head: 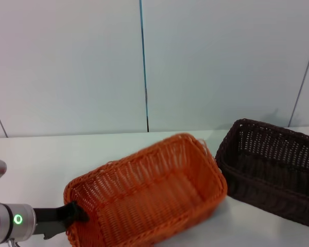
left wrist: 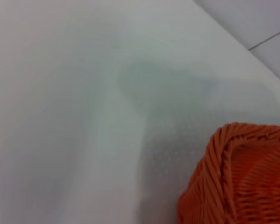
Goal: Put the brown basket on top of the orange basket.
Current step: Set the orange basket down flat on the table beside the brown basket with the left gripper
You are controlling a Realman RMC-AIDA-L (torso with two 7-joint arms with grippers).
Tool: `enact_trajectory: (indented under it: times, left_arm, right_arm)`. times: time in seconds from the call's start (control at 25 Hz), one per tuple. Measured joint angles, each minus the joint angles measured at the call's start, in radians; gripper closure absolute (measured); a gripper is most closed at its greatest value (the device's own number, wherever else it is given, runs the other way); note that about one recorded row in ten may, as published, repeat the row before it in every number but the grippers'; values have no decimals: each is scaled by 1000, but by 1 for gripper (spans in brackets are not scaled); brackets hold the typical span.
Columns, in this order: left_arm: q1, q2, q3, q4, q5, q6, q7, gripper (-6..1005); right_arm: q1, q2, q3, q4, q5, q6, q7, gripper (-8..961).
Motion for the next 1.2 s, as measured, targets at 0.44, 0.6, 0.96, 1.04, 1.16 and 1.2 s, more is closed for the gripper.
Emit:
enact_trajectory:
  times: [0.44,0.6,0.96,1.04,1.16,1.2]
  left_arm:
    - [1,0,15,-4,3,-2,10,877]
    - [4,1,15,40,4,45,8,881]
    - [11,5,14,108,11,135,3,865]
    - [11,7,14,108,21,145,3,860]
    - [7,8,15,106,51,161,2,854]
    - [5,8,14,105,63,165,-1,852]
  right_arm:
    - [0,0,1,1,0,4,-1,241]
    - [1,0,3,1,0,4,-1,241]
    - [1,0,7,-2,0,4,-1,241]
    - [1,0,7,-3,0,4,-1,241]
    - [1,1,7,-3,0,4,-1,241]
    - [1,1,6,-3,0,4,-1,241]
